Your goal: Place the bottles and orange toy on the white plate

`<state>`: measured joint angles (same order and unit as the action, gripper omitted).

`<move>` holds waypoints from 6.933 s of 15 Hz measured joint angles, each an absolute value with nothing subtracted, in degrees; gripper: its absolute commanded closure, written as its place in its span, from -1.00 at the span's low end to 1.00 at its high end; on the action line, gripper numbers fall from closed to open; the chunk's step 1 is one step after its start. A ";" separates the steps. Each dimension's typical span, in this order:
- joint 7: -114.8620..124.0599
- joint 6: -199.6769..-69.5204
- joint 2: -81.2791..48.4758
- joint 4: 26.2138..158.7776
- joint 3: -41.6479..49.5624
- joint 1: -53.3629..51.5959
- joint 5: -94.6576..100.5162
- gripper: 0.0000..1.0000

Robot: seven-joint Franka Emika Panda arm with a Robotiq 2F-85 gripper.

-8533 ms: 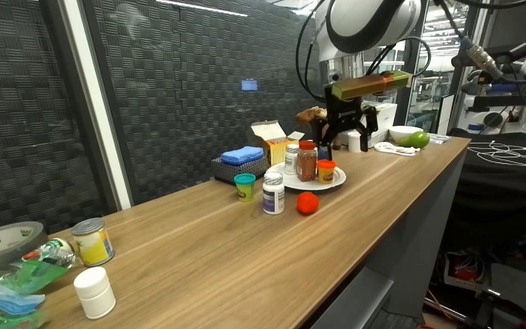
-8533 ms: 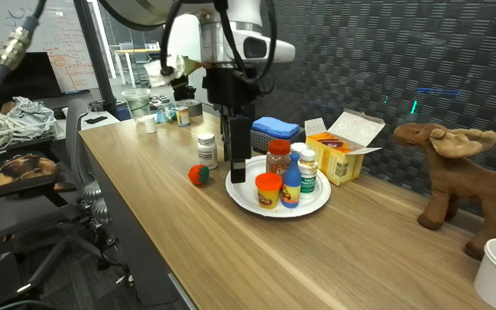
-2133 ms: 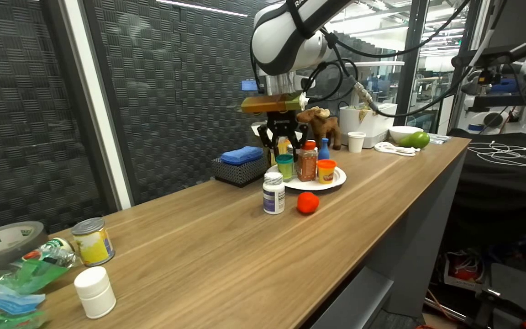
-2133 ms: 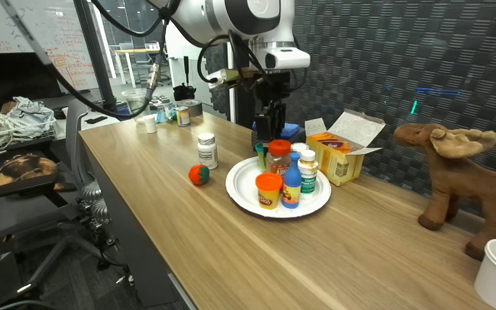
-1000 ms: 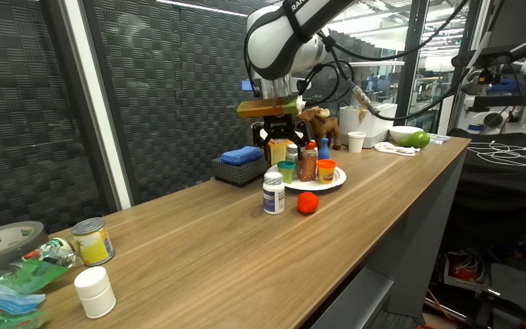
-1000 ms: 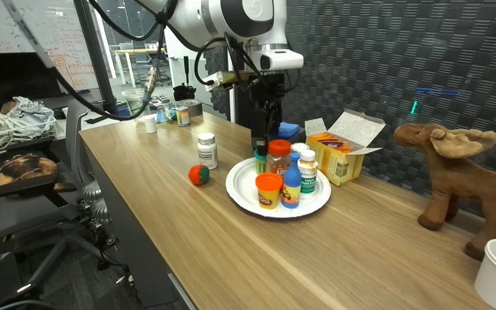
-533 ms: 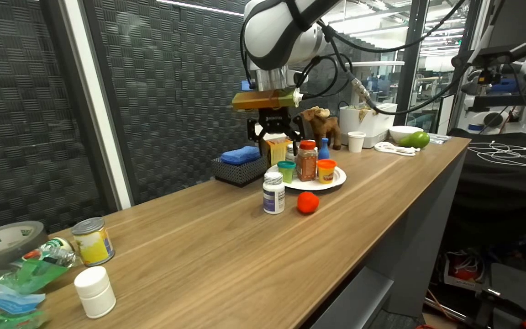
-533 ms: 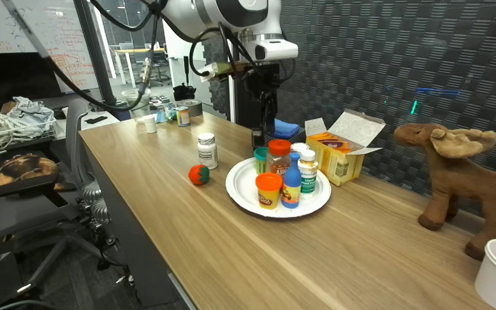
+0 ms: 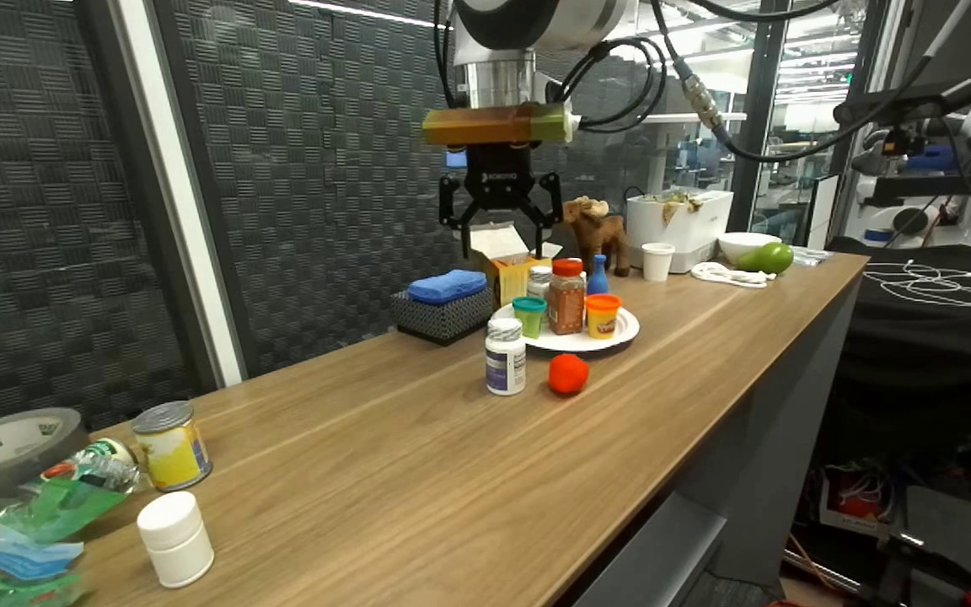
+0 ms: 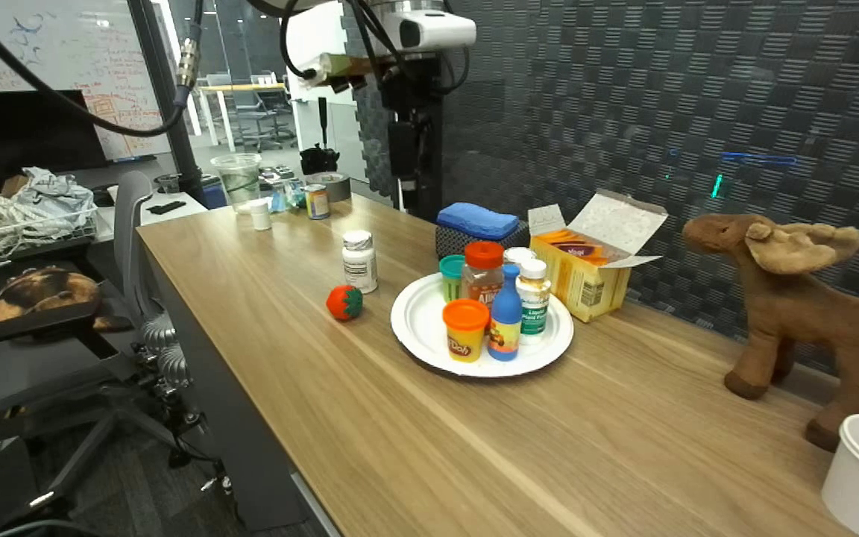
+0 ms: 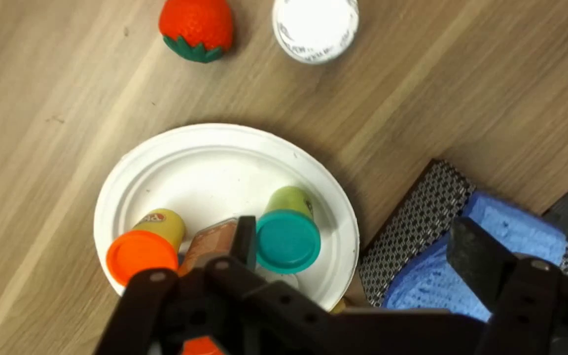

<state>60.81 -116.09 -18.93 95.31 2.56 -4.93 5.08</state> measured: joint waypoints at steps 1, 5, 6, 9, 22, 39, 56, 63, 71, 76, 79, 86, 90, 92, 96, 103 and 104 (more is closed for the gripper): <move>58.20 -116.04 -17.68 96.96 1.93 -4.93 4.82 -1.00; 47.88 -115.88 -14.45 102.97 -0.34 -5.04 4.72 -1.00; 45.19 -115.90 -14.19 103.98 -0.79 -5.06 4.63 -1.00; 37.42 -116.06 -14.10 105.92 -1.76 -5.10 3.58 -1.00; 20.71 -116.25 -15.70 106.65 -2.31 -5.27 -2.92 -1.00; 19.41 -121.03 -17.19 105.91 -2.30 -5.41 -2.10 0.64; 25.71 -114.76 -11.95 106.85 3.10 -2.76 6.20 0.64; 26.12 -113.43 -14.16 104.21 3.74 -1.09 5.53 0.64; 26.11 -110.11 -17.98 100.04 3.86 0.04 2.97 0.64; 26.09 -109.17 -19.96 97.62 3.88 0.78 0.60 0.64; 26.07 -108.91 -20.68 96.47 3.88 1.15 -1.07 0.64; 26.03 -108.25 -22.29 94.91 3.90 1.86 -2.82 0.64; 25.86 -108.19 -23.31 94.35 3.90 1.94 -3.23 0.64; 25.64 -108.19 -23.84 93.99 3.89 1.94 -3.69 0.64; 25.44 -108.20 -24.09 93.71 3.89 1.94 -3.79 -0.51; 25.34 -108.23 -23.62 93.56 3.91 1.94 -3.79 -1.00; 25.33 -108.25 -23.41 93.66 3.91 1.93 -3.79 -1.00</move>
<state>25.33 -108.25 -23.41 93.66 3.91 1.93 -3.79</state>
